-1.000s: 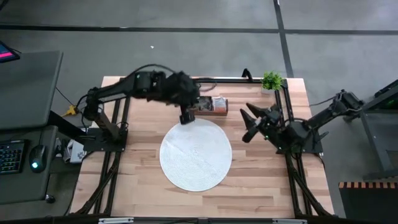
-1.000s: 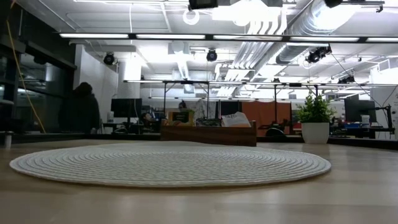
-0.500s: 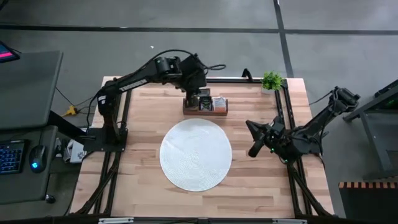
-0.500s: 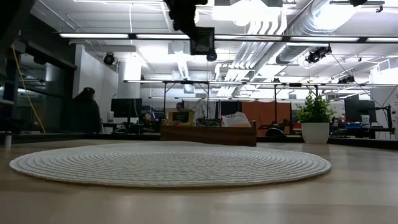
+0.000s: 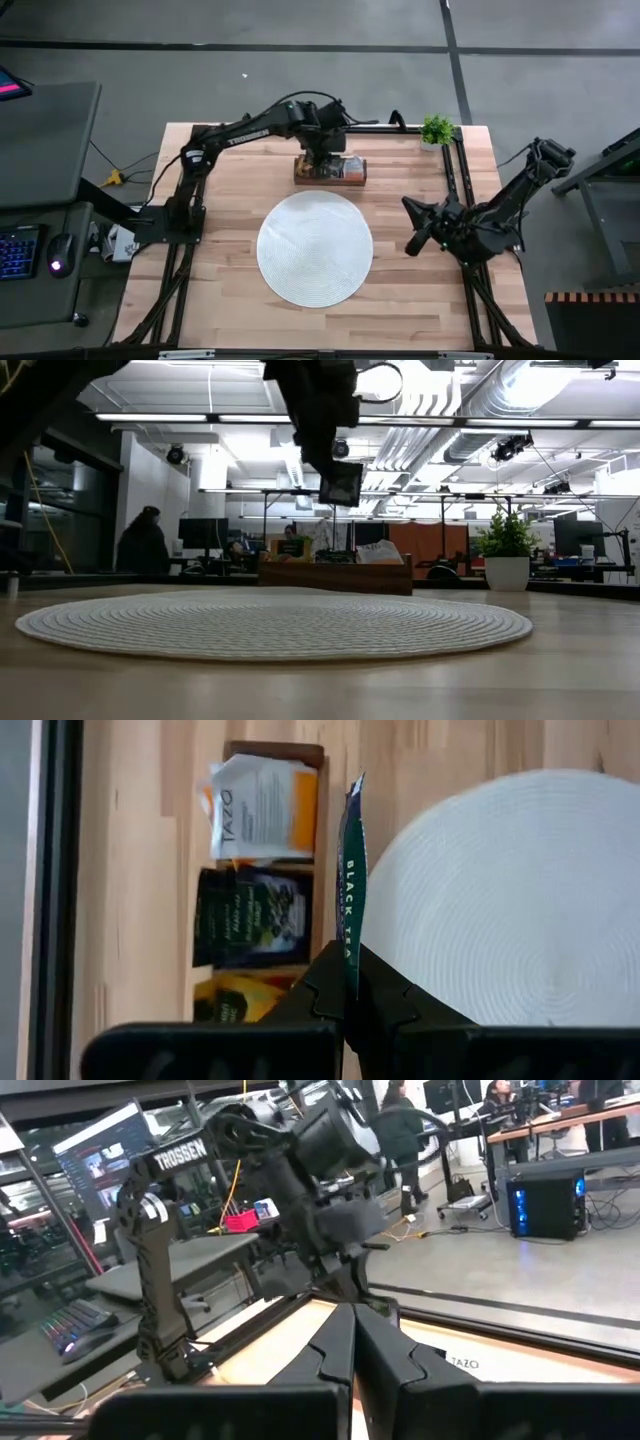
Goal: Pick & Place Tea
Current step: Put the black tea bag into the middle section of the wooden organizer
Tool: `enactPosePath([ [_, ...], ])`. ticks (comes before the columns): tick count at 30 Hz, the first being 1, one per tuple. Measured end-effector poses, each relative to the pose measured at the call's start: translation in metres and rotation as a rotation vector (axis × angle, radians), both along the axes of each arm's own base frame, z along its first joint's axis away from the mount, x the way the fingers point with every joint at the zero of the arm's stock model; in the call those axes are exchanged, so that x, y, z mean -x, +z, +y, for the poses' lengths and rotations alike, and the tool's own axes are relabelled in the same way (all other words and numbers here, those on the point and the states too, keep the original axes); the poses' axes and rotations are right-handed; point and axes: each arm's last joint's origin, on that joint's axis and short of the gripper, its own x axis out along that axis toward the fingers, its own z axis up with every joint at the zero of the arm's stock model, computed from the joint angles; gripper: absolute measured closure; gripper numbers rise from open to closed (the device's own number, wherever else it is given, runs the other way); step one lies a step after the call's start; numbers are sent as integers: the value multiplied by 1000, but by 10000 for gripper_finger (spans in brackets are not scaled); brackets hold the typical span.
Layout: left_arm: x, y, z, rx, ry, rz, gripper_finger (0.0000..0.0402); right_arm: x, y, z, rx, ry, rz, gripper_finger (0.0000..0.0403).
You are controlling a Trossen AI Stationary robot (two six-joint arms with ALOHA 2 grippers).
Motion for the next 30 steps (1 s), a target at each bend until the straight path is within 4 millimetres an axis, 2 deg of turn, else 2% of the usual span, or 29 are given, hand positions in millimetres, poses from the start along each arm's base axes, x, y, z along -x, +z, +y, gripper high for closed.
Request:
enactPosePath([
  [7, -14, -28, 13, 64, -2, 20, 401, 1, 0, 2, -14, 15, -14, 402],
  [12, -11, -38, 29, 77, 23, 16, 401, 1, 1, 2, -24, 19, -25, 403],
  [18, -7, -61, 44, 110, 73, 17, 401, 1, 1, 2, -28, 15, -28, 403],
  [30, -12, -79, 44, 103, 73, -17, 401, 2, 1, 1, -28, -6, -22, 403],
])
